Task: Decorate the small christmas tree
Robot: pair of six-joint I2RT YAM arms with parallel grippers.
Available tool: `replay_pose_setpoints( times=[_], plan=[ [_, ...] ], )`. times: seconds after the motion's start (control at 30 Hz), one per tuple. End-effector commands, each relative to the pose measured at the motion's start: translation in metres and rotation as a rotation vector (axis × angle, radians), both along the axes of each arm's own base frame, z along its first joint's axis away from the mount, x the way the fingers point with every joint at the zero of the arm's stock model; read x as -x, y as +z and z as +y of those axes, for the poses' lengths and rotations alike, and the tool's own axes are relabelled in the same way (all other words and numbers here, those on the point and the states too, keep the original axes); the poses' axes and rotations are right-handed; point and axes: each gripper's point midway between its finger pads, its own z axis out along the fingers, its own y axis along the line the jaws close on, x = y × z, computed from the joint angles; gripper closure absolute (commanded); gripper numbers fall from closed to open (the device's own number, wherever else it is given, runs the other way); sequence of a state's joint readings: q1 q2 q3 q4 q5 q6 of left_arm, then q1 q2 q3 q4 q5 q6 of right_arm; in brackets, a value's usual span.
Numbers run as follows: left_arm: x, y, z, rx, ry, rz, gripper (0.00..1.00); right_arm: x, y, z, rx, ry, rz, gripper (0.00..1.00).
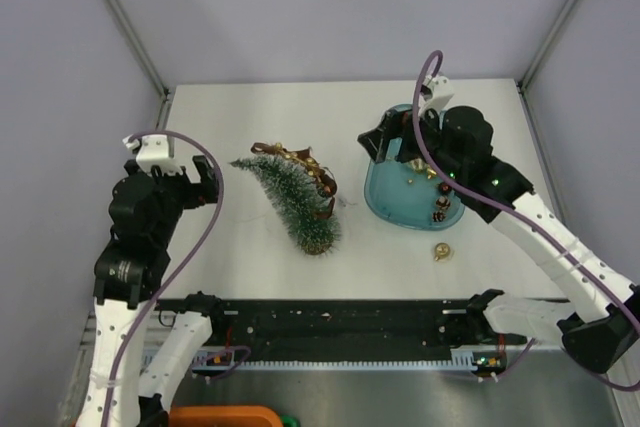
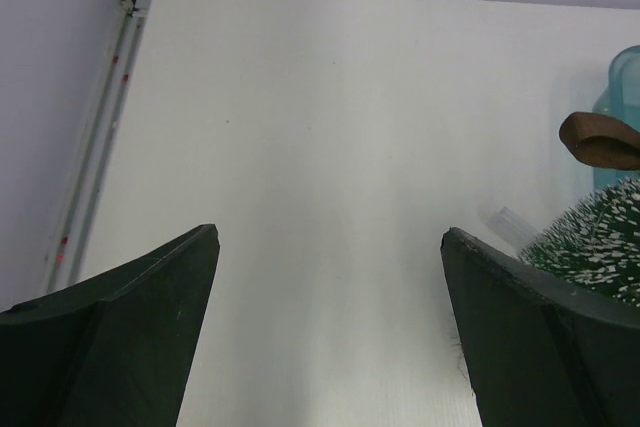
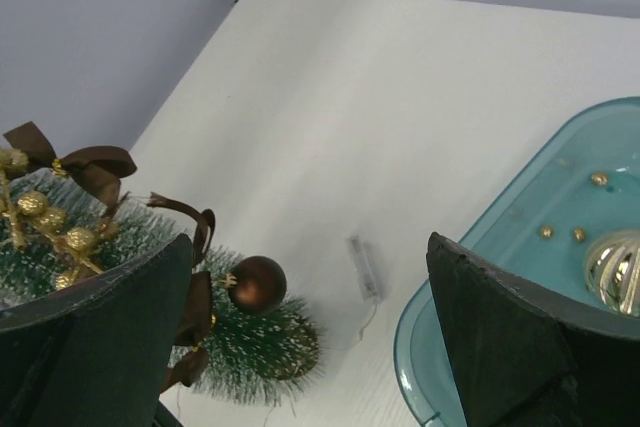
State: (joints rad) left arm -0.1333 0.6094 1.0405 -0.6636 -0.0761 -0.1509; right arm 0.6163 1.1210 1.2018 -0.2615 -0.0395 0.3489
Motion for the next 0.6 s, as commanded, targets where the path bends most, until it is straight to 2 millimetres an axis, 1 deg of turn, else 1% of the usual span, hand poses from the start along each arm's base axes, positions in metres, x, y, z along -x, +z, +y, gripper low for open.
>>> replay_pose_setpoints(
  times=[0.0, 0.07, 0.2, 0.27, 0.3, 0.37, 0.4, 0.43, 0.5, 0.57],
  plan=[
    [-0.004, 0.028, 0.018, -0.141, 0.045, -0.019, 0.01, -0.002, 0.004, -0.021, -0.004, -0.070, -0.013, 0.01],
    [-0.003, 0.027, 0.012, -0.188, -0.021, 0.022, 0.01, -0.005, -0.001, -0.029, -0.011, -0.093, 0.001, 0.01],
    [-0.001, 0.030, 0.007, -0.188, -0.052, 0.044, 0.01, -0.015, -0.014, -0.055, -0.001, -0.202, 0.033, 0.01],
    [-0.002, 0.026, 0.006, -0.177, -0.053, 0.056, 0.01, -0.021, -0.027, -0.070, 0.037, -0.272, 0.058, 0.01],
    [-0.002, 0.024, 0.005, -0.170, -0.056, 0.061, 0.01, -0.026, -0.036, -0.079, 0.063, -0.315, 0.079, 0.01],
    [-0.002, 0.017, 0.001, -0.151, -0.071, 0.079, 0.01, -0.036, -0.062, -0.100, 0.118, -0.401, 0.147, 0.01],
    [-0.003, 0.014, 0.000, -0.149, -0.079, 0.090, 0.01, -0.040, -0.079, -0.116, 0.146, -0.459, 0.199, 0.01],
    [-0.003, 0.010, -0.003, -0.120, -0.077, 0.103, 0.01, -0.044, -0.092, -0.125, 0.166, -0.498, 0.235, 0.01],
    [-0.004, 0.005, -0.003, -0.107, -0.070, 0.116, 0.01, -0.047, -0.114, -0.141, 0.203, -0.567, 0.276, 0.01],
    [-0.003, 0.001, -0.002, -0.099, -0.060, 0.123, 0.01, -0.048, -0.130, -0.156, 0.238, -0.647, 0.297, 0.01]
  ],
)
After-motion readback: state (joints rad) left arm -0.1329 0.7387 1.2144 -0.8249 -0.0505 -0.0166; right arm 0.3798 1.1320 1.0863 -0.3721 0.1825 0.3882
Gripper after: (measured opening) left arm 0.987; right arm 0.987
